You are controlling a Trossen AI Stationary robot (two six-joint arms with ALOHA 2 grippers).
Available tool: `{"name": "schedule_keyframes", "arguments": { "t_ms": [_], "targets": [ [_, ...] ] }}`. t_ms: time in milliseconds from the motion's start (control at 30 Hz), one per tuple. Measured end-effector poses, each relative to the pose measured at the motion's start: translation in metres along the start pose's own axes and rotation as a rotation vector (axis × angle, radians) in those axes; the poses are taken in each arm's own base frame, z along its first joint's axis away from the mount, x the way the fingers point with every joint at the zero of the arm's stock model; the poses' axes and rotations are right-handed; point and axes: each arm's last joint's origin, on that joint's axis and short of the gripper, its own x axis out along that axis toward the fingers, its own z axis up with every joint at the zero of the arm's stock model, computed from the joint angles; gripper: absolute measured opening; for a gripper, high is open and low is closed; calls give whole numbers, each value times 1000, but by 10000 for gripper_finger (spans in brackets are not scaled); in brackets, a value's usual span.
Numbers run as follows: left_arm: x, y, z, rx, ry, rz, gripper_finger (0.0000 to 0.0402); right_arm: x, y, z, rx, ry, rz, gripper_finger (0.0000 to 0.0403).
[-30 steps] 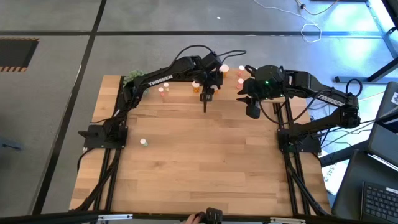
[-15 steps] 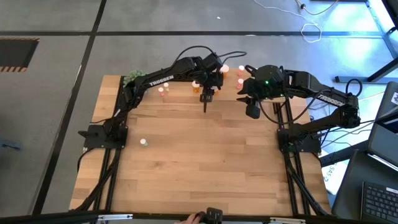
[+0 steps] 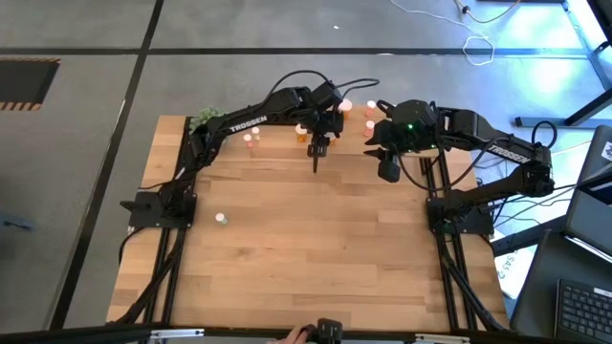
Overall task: Pick and place medicine bottles onto shelf by color
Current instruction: Put the bottom orange pill bottle on the shelf aligned with the other orange pill bottle
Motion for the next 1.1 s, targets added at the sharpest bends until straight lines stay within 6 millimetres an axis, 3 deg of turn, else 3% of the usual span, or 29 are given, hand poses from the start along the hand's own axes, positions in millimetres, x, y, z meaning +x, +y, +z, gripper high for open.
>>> {"name": "schedule_keyframes", "arguments": {
  "t_ms": [333, 700, 1100],
  "targets": [
    [0, 0, 0, -8, -2, 6, 206, 0, 0, 0, 0, 0, 0, 120],
    [0, 1, 0, 0, 0, 17, 247, 0, 0, 0, 0, 0, 0, 120],
    [-2, 5, 3, -2, -13, 89, 251, 0, 0, 0, 0, 0, 0, 120]
  ]
}}
